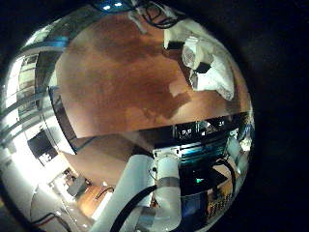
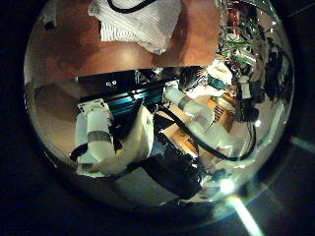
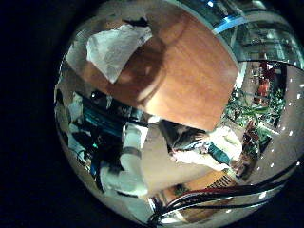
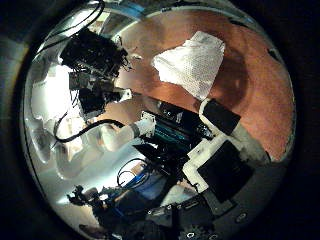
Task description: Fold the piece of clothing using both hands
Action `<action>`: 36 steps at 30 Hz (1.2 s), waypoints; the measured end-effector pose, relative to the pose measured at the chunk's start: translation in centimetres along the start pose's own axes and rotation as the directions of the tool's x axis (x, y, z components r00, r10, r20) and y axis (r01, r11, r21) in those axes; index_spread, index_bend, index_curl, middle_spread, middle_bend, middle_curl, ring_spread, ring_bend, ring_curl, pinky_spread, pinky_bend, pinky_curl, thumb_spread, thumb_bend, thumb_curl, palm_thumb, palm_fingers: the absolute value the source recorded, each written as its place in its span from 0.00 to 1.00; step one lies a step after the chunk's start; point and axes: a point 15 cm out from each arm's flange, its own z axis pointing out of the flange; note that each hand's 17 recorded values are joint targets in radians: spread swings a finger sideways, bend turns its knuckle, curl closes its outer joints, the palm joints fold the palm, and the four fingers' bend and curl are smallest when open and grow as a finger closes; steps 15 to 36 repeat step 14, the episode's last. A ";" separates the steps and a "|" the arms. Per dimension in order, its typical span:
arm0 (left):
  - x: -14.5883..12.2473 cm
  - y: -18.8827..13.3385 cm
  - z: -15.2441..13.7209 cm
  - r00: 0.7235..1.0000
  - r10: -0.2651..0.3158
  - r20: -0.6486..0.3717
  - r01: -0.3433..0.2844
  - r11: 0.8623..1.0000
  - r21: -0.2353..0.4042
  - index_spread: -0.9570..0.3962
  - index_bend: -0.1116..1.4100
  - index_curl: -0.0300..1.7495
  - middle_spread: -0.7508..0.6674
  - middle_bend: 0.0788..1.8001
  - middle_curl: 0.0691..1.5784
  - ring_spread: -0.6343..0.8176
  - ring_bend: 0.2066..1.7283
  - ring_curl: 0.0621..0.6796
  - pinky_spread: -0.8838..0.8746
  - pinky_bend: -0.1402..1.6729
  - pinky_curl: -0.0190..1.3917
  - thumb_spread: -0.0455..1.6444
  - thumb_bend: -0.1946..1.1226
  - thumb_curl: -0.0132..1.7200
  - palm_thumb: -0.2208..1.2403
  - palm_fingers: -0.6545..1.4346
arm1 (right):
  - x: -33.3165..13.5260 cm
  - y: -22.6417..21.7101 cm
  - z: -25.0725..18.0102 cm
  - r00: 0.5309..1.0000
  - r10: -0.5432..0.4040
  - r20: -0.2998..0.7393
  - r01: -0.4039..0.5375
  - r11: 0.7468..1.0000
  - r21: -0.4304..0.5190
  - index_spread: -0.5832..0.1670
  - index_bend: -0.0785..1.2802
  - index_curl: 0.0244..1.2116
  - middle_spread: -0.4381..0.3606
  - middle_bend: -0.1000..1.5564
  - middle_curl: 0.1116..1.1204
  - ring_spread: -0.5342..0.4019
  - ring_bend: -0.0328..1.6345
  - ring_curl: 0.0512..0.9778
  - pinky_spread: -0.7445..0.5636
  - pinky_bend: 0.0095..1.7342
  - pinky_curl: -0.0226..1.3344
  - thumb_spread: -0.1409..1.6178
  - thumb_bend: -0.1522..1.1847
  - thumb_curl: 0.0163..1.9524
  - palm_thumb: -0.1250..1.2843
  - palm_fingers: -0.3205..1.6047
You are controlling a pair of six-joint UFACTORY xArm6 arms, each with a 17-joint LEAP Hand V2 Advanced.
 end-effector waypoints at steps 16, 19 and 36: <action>-4.2 -1.7 1.7 0.994 -0.108 -0.017 0.108 0.994 0.006 0.68 0.19 0.24 0.69 0.06 0.16 0.55 0.38 0.29 0.63 0.33 0.28 0.77 0.14 0.15 0.34 0.38 | -2.8 1.1 1.4 0.999 -0.029 -0.026 0.026 0.995 -0.096 0.30 0.19 0.32 0.46 0.24 0.27 0.49 0.42 0.23 0.79 0.33 0.22 0.78 0.11 0.21 0.67 0.35; -4.2 -1.7 1.7 0.994 -0.108 -0.017 0.108 0.994 0.006 0.68 0.19 0.24 0.69 0.06 0.16 0.55 0.38 0.29 0.63 0.33 0.28 0.77 0.14 0.15 0.34 0.38 | -2.8 1.1 1.4 0.999 -0.029 -0.026 0.026 0.995 -0.096 0.30 0.19 0.32 0.46 0.24 0.27 0.49 0.42 0.23 0.79 0.33 0.22 0.78 0.11 0.21 0.67 0.35; -4.2 -1.7 1.7 0.994 -0.108 -0.017 0.108 0.994 0.006 0.68 0.19 0.24 0.69 0.06 0.16 0.55 0.38 0.29 0.63 0.33 0.28 0.77 0.14 0.15 0.34 0.38 | -2.8 1.1 1.4 0.999 -0.029 -0.026 0.026 0.995 -0.096 0.30 0.19 0.32 0.46 0.24 0.27 0.49 0.42 0.23 0.79 0.33 0.22 0.78 0.11 0.21 0.67 0.35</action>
